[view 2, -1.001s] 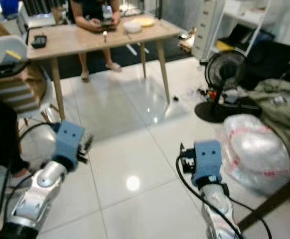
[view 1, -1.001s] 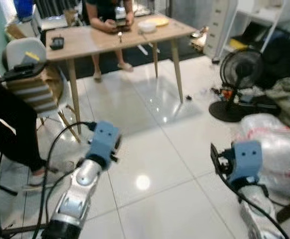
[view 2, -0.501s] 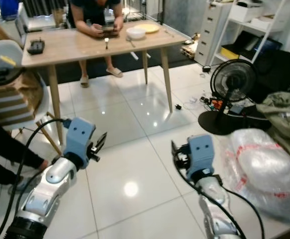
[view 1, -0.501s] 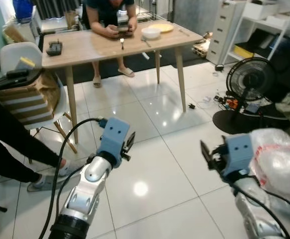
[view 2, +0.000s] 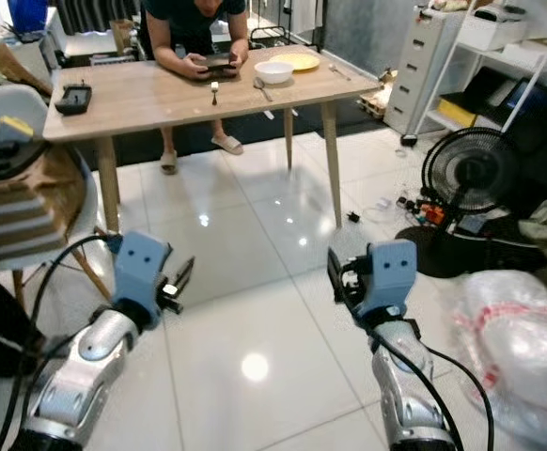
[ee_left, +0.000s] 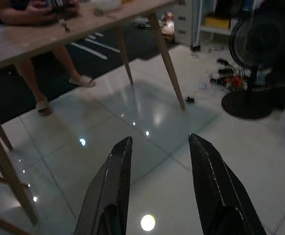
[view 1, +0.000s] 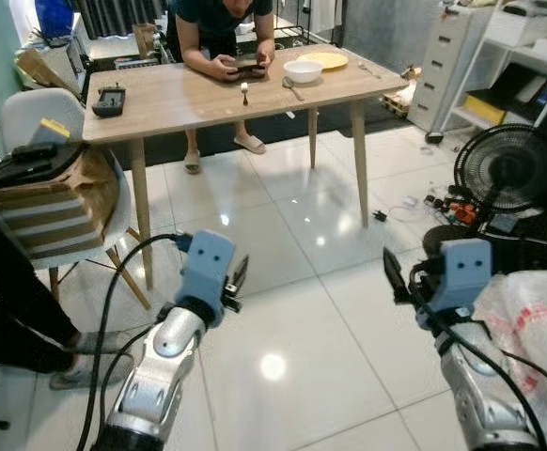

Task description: Setting the table

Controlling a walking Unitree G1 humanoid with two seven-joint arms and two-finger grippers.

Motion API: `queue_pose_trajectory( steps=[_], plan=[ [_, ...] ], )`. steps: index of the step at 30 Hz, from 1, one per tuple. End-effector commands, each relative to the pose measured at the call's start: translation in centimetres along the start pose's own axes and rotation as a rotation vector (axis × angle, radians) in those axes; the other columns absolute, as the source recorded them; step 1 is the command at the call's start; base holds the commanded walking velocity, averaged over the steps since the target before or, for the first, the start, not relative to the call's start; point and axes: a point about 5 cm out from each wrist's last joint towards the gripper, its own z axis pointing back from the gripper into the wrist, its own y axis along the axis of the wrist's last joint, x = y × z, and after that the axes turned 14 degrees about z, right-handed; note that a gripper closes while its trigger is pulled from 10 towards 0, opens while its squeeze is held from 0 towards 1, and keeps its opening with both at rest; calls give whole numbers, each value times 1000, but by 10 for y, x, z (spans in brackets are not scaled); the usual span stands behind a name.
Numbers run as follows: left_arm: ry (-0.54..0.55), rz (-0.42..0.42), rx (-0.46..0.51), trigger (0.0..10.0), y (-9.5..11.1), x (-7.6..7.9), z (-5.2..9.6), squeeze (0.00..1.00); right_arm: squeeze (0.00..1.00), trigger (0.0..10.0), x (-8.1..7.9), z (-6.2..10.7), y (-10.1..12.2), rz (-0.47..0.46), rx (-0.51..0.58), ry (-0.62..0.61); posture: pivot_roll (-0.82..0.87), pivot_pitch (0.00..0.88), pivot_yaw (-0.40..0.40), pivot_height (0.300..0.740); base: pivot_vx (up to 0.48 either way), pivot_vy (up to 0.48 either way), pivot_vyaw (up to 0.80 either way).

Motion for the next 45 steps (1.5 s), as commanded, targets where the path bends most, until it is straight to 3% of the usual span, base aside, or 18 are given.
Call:
queue_pose_trajectory(
  steps=[1,12,35,45],
  plan=[
    [34,-6,-13,10000,-2,-8,4,0,0,10000,-8,3,-4,-34,-21,18,88,129,59,740,480,0,0],
    [62,4,-21,10000,-3,-10,10,0,0,10000,-20,4,-4,-71,-34,20,84,121,50,740,480,0,0],
    [79,6,-17,10000,1,-14,9,0,0,10000,-28,3,-2,-91,-41,12,80,113,58,740,480,0,0],
    [78,9,-9,10000,5,-14,9,0,0,10000,-42,6,-3,-111,-49,48,91,115,54,740,480,0,0]
  ],
)
